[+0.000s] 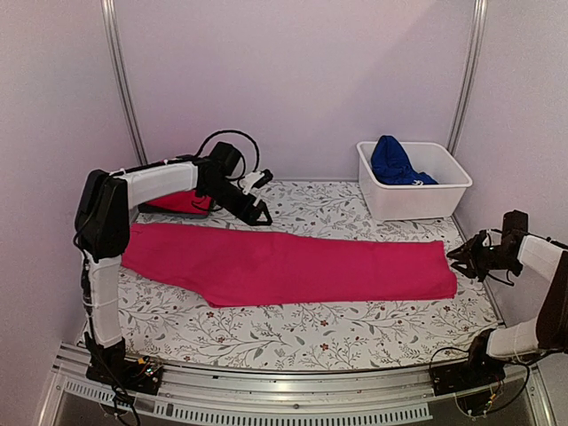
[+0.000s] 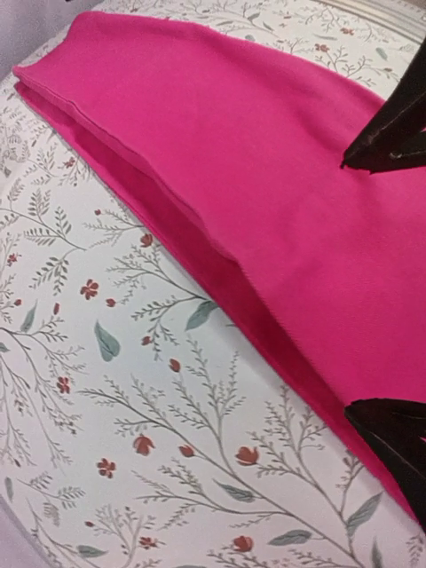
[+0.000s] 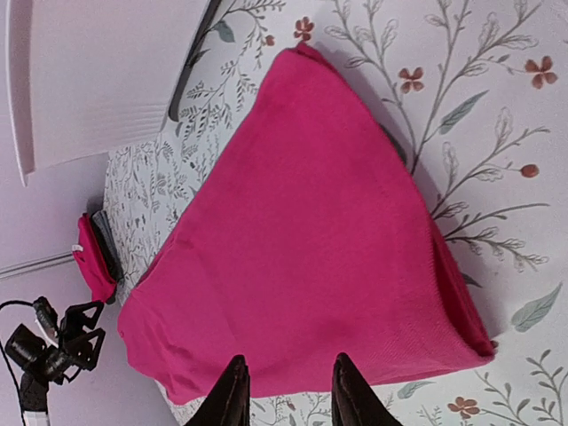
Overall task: Fold and stack the mixed laundry pile
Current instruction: Move the rectangle-folded trousers to the center of the board.
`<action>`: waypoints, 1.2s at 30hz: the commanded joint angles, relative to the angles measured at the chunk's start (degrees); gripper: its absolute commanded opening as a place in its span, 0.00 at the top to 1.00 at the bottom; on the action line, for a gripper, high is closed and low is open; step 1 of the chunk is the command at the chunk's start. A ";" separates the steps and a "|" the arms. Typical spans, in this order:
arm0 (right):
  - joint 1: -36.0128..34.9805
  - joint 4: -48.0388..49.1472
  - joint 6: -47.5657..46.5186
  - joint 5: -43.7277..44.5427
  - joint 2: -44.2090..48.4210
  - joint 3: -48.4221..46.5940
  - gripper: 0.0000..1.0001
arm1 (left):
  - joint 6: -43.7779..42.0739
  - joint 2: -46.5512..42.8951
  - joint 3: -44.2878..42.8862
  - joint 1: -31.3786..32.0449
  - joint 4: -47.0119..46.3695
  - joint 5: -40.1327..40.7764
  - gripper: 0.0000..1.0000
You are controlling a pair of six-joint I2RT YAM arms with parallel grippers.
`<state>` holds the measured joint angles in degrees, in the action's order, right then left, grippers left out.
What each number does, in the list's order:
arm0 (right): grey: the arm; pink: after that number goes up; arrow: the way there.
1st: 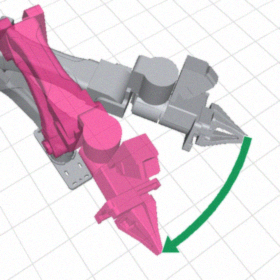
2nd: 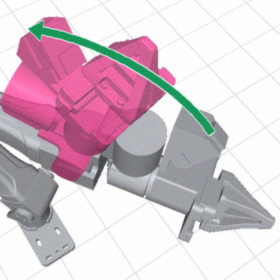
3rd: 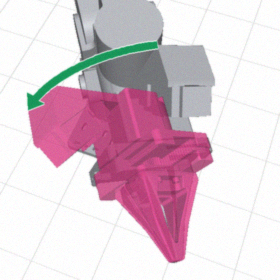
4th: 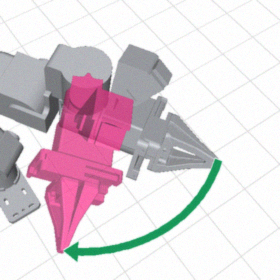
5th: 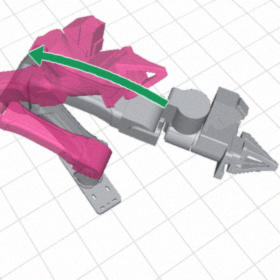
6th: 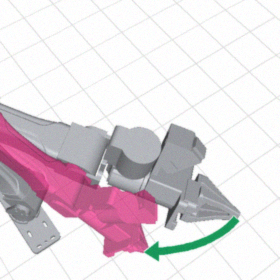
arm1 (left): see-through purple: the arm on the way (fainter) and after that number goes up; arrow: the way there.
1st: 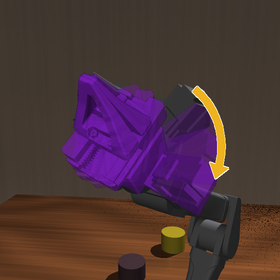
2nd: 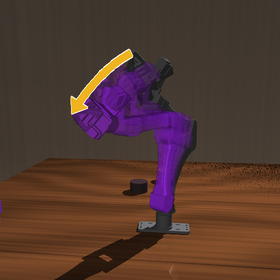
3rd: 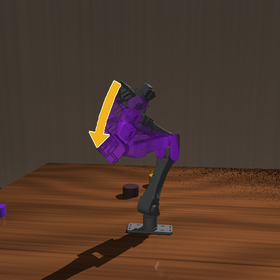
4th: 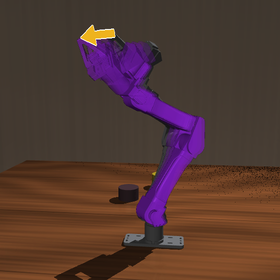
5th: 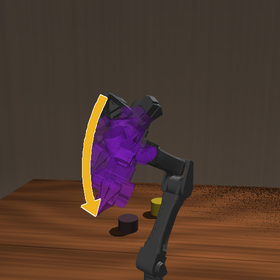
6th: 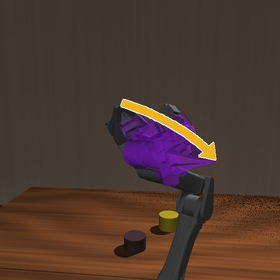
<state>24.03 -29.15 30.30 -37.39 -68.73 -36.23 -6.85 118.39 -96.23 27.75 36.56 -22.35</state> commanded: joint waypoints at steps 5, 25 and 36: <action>-10.08 6.77 4.02 -3.71 1.67 -0.15 0.64 | -9.24 14.05 -15.47 1.78 4.97 -8.67 0.24; -18.76 10.13 3.47 3.51 -14.70 1.95 0.60 | -2.04 30.17 -28.19 -0.82 5.01 3.37 0.93; -12.36 10.13 7.71 9.98 -21.97 3.44 0.52 | 9.85 3.79 -12.35 -2.96 -11.29 14.51 0.00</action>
<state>7.55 -18.09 36.88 -36.95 -87.15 -35.14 -2.81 138.87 -115.22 26.52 36.05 -13.02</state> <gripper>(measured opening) 0.479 0.985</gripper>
